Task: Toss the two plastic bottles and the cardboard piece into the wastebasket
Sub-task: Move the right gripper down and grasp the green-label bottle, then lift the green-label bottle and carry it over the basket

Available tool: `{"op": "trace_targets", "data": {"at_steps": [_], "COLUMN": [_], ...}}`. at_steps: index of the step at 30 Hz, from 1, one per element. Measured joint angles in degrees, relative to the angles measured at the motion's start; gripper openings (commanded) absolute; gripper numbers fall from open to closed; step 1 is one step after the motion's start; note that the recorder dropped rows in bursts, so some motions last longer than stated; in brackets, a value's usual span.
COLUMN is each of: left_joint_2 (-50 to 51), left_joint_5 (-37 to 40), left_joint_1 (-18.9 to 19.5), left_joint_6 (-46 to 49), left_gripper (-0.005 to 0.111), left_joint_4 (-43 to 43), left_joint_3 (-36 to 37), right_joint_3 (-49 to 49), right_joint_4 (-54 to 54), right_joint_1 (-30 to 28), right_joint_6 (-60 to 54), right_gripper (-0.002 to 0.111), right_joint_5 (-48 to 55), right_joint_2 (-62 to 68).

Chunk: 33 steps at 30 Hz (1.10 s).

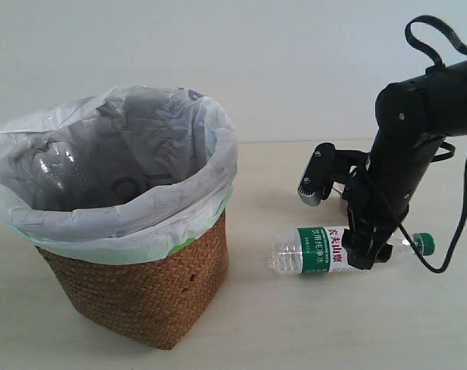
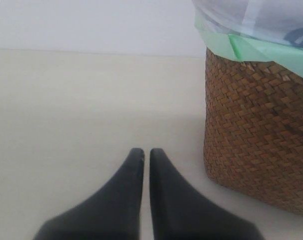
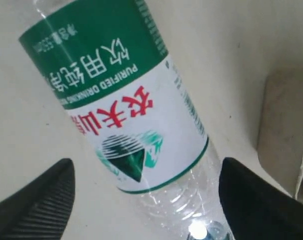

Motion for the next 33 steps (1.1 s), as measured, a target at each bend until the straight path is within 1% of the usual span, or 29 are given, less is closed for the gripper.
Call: {"op": "trace_targets", "data": {"at_steps": [8,11,16,19,20,21,22,23,24,27,33], "left_joint_2": [0.00,0.00,0.00,0.00,0.00,0.00,0.00,0.00,0.00,0.00,0.00], "left_joint_5": [0.00,0.00,0.00,0.00,0.00,0.00,0.00,0.00,0.00,0.00,0.00], "left_joint_1": [0.00,0.00,0.00,0.00,0.00,0.00,0.00,0.00,0.00,0.00,0.00], "left_joint_6": [0.00,0.00,0.00,0.00,0.00,0.00,0.00,0.00,0.00,0.00,0.00], "left_gripper": [0.004,0.004,0.004,0.004,0.004,0.004,0.004,0.004,0.004,0.004,0.004], "left_joint_4": [0.00,0.00,0.00,0.00,0.00,0.00,0.00,0.00,0.00,0.00,0.00], "left_joint_3": [0.00,0.00,0.00,0.00,0.00,0.00,0.00,0.00,0.00,0.00,0.00], "right_joint_3": [0.00,0.00,0.00,-0.12,-0.12,-0.12,-0.12,-0.12,-0.21,-0.21,0.18], "right_joint_4": [-0.65,-0.65,-0.65,-0.89,-0.89,-0.89,-0.89,-0.89,-0.89,-0.19,2.96], "right_joint_1": [0.00,0.00,0.00,0.00,0.00,0.00,0.00,0.00,0.00,0.00,0.00], "right_joint_6": [0.39,2.86,4.80,6.09,6.78,8.50,9.29,10.28,11.21,15.01,18.24], "right_gripper": [0.070,0.070,0.046,0.044,0.042,0.037,0.025,0.009,0.000,0.000,0.000], "right_joint_5": [-1.57,-1.35,0.93,3.22,3.34,3.84,4.24,5.29,6.03,7.36,6.28], "right_joint_2": [5.02,6.88,7.87,8.18,8.18,8.18,8.18,8.18,8.18,8.18,5.38]}}
